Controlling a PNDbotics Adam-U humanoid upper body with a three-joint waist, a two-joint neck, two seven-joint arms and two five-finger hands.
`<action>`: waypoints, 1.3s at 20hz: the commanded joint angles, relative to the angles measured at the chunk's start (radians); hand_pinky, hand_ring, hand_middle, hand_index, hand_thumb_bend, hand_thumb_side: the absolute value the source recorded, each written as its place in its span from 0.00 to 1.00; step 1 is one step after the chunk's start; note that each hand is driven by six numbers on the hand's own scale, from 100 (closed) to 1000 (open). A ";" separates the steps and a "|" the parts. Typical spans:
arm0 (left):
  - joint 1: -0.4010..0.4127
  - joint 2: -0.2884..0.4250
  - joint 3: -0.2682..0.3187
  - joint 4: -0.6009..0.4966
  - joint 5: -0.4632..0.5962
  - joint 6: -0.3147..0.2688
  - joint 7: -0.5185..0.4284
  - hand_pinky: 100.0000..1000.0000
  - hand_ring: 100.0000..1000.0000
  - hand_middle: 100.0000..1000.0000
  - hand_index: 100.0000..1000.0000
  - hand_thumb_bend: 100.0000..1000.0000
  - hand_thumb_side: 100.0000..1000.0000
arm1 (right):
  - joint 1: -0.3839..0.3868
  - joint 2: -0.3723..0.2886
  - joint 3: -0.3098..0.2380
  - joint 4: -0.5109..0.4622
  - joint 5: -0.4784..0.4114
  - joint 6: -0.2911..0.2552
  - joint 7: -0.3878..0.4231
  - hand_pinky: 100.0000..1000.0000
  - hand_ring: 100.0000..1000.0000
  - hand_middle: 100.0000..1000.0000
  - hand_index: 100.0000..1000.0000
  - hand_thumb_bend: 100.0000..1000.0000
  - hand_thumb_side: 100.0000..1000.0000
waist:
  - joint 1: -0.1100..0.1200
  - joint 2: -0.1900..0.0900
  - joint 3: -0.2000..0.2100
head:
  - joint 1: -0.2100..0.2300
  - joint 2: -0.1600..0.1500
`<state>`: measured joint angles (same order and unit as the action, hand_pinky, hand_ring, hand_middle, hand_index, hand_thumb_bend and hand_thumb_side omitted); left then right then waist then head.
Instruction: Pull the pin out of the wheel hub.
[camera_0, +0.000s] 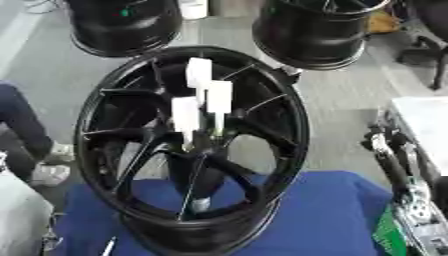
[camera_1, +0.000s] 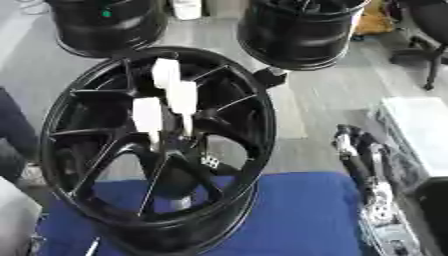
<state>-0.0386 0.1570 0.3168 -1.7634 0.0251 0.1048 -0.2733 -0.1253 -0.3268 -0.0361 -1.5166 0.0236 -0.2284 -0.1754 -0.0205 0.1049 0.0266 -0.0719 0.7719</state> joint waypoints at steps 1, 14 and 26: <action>-0.002 0.015 -0.005 -0.019 -0.001 -0.001 -0.005 0.65 0.52 0.54 0.66 0.49 0.47 | -0.053 -0.138 0.001 -0.080 -0.027 -0.003 0.048 0.67 0.57 0.53 0.70 0.00 0.48 | -0.002 -0.015 0.002 | -0.008 -0.002; -0.002 0.028 -0.019 -0.016 -0.005 -0.001 -0.020 0.65 0.52 0.54 0.66 0.49 0.47 | -0.419 -0.548 0.231 -0.262 -0.202 0.011 0.387 0.72 0.65 0.60 0.77 0.00 0.23 | -0.020 -0.019 0.030 | -0.048 -0.002; -0.006 0.030 -0.024 -0.016 -0.008 -0.001 -0.027 0.65 0.52 0.54 0.66 0.49 0.47 | -0.725 -0.384 0.437 0.028 -0.047 -0.002 0.877 0.79 0.77 0.73 0.88 0.00 0.46 | -0.025 -0.012 0.044 | -0.062 -0.002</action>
<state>-0.0354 0.1672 0.2929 -1.7633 0.0174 0.1056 -0.2978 -0.8276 -0.7143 0.4016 -1.5158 -0.0492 -0.2239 0.6570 -0.0496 0.1008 0.0694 -0.1298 0.7719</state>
